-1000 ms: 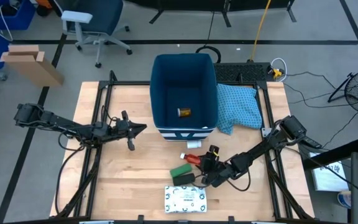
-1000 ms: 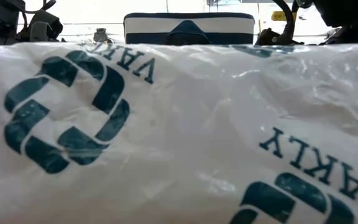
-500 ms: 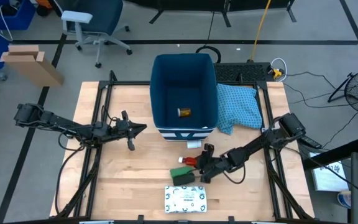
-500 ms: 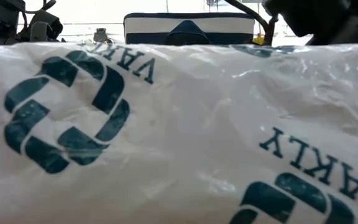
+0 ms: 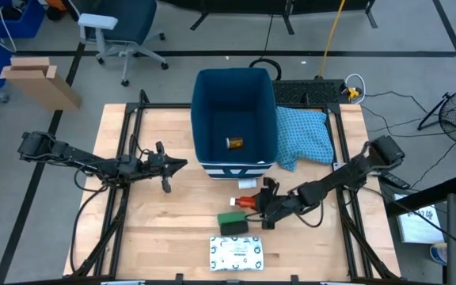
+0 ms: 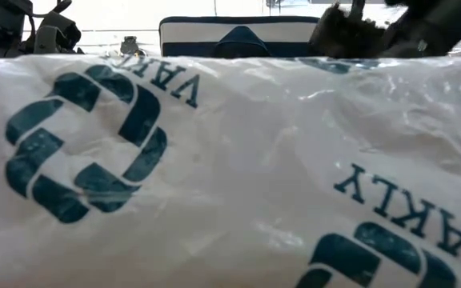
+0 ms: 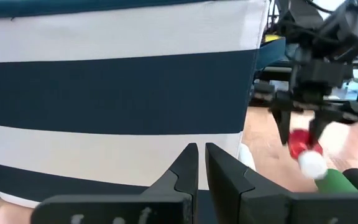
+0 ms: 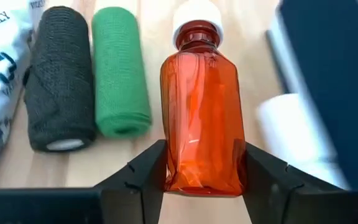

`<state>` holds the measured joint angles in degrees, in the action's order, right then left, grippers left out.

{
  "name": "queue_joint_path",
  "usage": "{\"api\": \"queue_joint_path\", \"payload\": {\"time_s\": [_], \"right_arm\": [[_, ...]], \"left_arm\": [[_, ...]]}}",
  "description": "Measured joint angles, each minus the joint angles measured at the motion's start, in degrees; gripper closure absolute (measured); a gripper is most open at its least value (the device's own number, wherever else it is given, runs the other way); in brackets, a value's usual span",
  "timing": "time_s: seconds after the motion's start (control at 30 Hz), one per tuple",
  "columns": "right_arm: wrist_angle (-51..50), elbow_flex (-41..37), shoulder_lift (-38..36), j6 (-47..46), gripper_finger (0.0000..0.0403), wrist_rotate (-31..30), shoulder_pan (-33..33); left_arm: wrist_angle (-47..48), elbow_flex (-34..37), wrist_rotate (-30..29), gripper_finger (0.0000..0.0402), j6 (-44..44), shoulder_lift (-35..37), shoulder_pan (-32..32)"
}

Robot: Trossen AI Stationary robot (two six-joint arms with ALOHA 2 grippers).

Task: Pick & place medical supplies in basket/bin
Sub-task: Put the red pill bottle into the blue bin

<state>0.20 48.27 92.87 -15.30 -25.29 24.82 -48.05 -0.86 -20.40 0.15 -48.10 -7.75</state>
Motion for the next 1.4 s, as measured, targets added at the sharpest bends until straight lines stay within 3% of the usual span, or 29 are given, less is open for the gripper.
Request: {"api": "queue_joint_path", "payload": {"time_s": [0.33, 0.47, 0.63, 0.83, 1.0, 1.13, 1.23, 1.4], "right_arm": [[-5.3, -4.8, -22.1, 10.3, 0.0246, 0.2, 0.0], [-4.6, -8.7, -34.5, 13.6, 0.0249, 6.5, -0.2], [6.3, -17.1, -49.9, 15.7, 0.0248, 16.7, -0.1], [19.8, -33.0, -64.0, 16.4, 0.0252, 17.9, -0.1], [33.0, -43.0, -70.4, 16.6, 0.0251, 17.4, -0.1], [32.9, -44.2, -72.1, 16.7, 0.0252, 12.9, -0.1], [32.5, -41.9, -71.6, 17.2, 0.0253, 10.3, -0.5], [29.3, -30.5, -67.7, 21.2, 0.0252, 8.5, -3.8]], "left_arm": [[0.1, 0.0, 0.0, 0.0366, -0.4, 0.0, 0.0], [0.6, 0.0, 0.0, 0.0366, -0.4, 0.0, 0.0], [0.9, 0.0, 0.0, 0.0366, -0.5, 0.0, 0.0], [1.2, 0.0, -0.2, 0.0366, -0.5, 0.0, 0.0], [1.2, 0.0, -0.2, 0.0366, -1.0, 0.0, 0.0], [1.3, 0.0, -0.2, 0.0366, -1.1, 0.0, 0.0], [1.3, 0.0, -0.5, 0.0366, -1.1, 0.0, 0.0], [1.2, 0.0, -0.7, 0.0366, -0.2, 0.0, 0.0]]}}
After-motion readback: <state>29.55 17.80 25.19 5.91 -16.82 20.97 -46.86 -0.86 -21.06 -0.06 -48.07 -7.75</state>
